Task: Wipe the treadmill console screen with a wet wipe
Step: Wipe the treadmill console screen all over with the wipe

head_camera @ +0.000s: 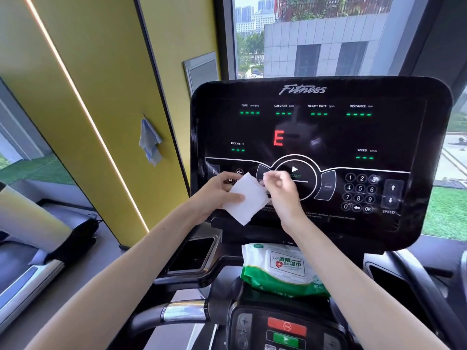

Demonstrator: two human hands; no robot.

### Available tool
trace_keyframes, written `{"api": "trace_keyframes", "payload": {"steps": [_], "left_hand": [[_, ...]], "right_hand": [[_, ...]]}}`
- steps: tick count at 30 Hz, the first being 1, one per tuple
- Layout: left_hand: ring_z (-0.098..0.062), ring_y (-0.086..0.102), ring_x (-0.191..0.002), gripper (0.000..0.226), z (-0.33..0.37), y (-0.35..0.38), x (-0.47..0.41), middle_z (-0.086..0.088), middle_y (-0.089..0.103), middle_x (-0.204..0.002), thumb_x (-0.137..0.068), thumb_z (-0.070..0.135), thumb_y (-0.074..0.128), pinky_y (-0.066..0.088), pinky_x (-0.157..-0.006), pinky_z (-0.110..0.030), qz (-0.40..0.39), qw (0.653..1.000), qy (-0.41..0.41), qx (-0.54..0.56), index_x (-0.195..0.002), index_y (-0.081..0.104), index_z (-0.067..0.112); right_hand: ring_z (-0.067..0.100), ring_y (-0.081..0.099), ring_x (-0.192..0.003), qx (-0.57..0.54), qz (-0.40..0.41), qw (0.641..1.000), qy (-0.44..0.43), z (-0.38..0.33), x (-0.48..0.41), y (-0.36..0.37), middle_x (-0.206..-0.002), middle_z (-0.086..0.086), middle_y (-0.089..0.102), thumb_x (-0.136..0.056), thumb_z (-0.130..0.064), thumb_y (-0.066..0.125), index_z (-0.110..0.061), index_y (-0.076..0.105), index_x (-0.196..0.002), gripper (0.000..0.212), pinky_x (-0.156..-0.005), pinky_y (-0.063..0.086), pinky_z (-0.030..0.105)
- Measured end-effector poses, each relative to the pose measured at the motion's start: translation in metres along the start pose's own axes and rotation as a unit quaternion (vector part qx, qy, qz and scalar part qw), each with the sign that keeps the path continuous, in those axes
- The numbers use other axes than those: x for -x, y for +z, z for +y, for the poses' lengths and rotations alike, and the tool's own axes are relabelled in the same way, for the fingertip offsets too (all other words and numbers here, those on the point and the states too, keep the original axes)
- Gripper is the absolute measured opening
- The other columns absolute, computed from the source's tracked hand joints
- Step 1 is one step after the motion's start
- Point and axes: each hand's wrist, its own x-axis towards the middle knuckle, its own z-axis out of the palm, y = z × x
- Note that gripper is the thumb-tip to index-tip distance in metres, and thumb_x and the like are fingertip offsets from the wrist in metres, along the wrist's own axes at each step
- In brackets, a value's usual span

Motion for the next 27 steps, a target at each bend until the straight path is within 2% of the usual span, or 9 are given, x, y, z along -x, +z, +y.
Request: {"api": "trace_keyframes", "payload": {"steps": [3, 5, 9, 12, 17, 20, 22, 25, 27], "left_hand": [[-0.026, 0.066, -0.088, 0.056, 0.002, -0.004, -0.002, -0.016, 0.067, -0.103, -0.080, 0.004, 0.068, 0.052, -0.079, -0.038, 0.032, 0.999, -0.021, -0.002, -0.129, 0.045, 0.020], [-0.022, 0.065, -0.080, 0.061, 0.003, -0.005, -0.002, -0.016, 0.066, -0.096, -0.081, 0.006, 0.069, 0.053, -0.067, -0.029, 0.028, 1.000, -0.011, 0.002, -0.133, 0.041, 0.021], [-0.009, 0.058, -0.063, 0.062, 0.009, -0.005, 0.000, -0.009, 0.064, -0.084, -0.083, 0.004, 0.067, 0.041, -0.054, -0.017, 0.004, 1.000, 0.023, 0.001, -0.135, 0.037, 0.023], [-0.002, 0.057, -0.057, 0.064, 0.011, -0.006, 0.003, 0.005, 0.066, -0.071, -0.084, 0.002, 0.065, 0.039, -0.055, -0.017, -0.008, 0.999, 0.041, -0.028, -0.136, 0.036, 0.024], [-0.010, 0.056, -0.085, 0.057, -0.002, -0.001, -0.001, 0.001, 0.057, -0.100, -0.078, 0.017, 0.074, 0.045, -0.078, -0.022, 0.082, 0.990, 0.075, -0.090, -0.129, 0.048, 0.023], [-0.019, 0.063, -0.097, 0.043, -0.016, 0.012, 0.000, -0.004, 0.066, -0.107, -0.076, 0.026, 0.076, 0.050, -0.086, -0.032, 0.055, 0.998, 0.032, 0.014, -0.116, 0.060, 0.017], [-0.021, 0.066, -0.095, 0.031, -0.021, 0.022, 0.000, -0.008, 0.069, -0.106, -0.082, 0.019, 0.070, 0.053, -0.082, -0.030, 0.038, 0.995, 0.023, 0.089, -0.110, 0.064, 0.009], [-0.020, 0.065, -0.077, 0.014, -0.011, 0.025, -0.010, -0.012, 0.066, -0.095, -0.084, 0.008, 0.065, 0.050, -0.060, -0.025, 0.144, 0.977, 0.023, 0.156, -0.097, 0.062, 0.004], [-0.014, 0.055, -0.065, 0.009, 0.001, 0.015, -0.025, -0.005, 0.060, -0.081, -0.083, 0.009, 0.065, 0.042, -0.054, -0.023, 0.280, 0.957, 0.064, 0.051, -0.086, 0.057, 0.008]], "right_hand": [[0.010, 0.054, -0.092, 0.140, 0.018, 0.978, -0.157, 0.003, 0.002, -0.001, -0.097, -0.006, 0.059, -0.083, -0.015, 0.062, -0.021, 0.061, -0.089, 0.008, -0.080, 0.043, 0.022], [0.008, 0.056, -0.089, 0.173, -0.034, 0.967, -0.182, 0.003, 0.007, 0.003, -0.093, -0.008, 0.062, -0.080, -0.015, 0.066, -0.017, 0.066, -0.089, 0.009, -0.080, 0.042, 0.019], [-0.004, 0.058, -0.081, 0.152, -0.083, 0.974, -0.145, 0.006, 0.019, 0.011, -0.087, -0.013, 0.065, -0.076, -0.016, 0.074, -0.020, 0.066, -0.095, 0.021, -0.071, 0.041, 0.006], [-0.001, 0.060, -0.077, 0.145, -0.073, 0.979, -0.126, 0.010, 0.021, 0.013, -0.083, -0.010, 0.067, -0.077, -0.012, 0.072, -0.018, 0.069, -0.095, 0.020, -0.067, 0.044, 0.009], [0.005, 0.063, -0.065, 0.051, -0.046, 0.996, -0.057, 0.010, 0.017, 0.011, -0.079, 0.002, 0.071, -0.082, -0.004, 0.064, -0.010, 0.068, -0.093, 0.013, -0.057, 0.049, 0.024], [0.013, 0.065, -0.067, -0.039, -0.056, 0.998, -0.016, 0.003, 0.017, 0.010, -0.081, 0.008, 0.072, -0.084, -0.002, 0.063, -0.014, 0.063, -0.090, 0.013, -0.056, 0.051, 0.021], [0.017, 0.066, -0.071, -0.036, -0.052, 0.998, -0.013, 0.004, 0.015, 0.010, -0.082, 0.009, 0.071, -0.085, -0.003, 0.062, -0.016, 0.059, -0.090, 0.014, -0.062, 0.053, 0.024], [0.012, 0.062, -0.074, 0.085, 0.018, 0.994, -0.064, 0.016, 0.010, 0.002, -0.083, 0.003, 0.066, -0.084, -0.012, 0.063, -0.015, 0.058, -0.092, 0.010, -0.069, 0.049, 0.022], [0.012, 0.057, -0.079, 0.223, 0.083, 0.960, -0.148, 0.026, 0.011, -0.010, -0.085, -0.003, 0.061, -0.084, -0.015, 0.060, -0.018, 0.059, -0.090, 0.006, -0.071, 0.048, 0.027]]}}
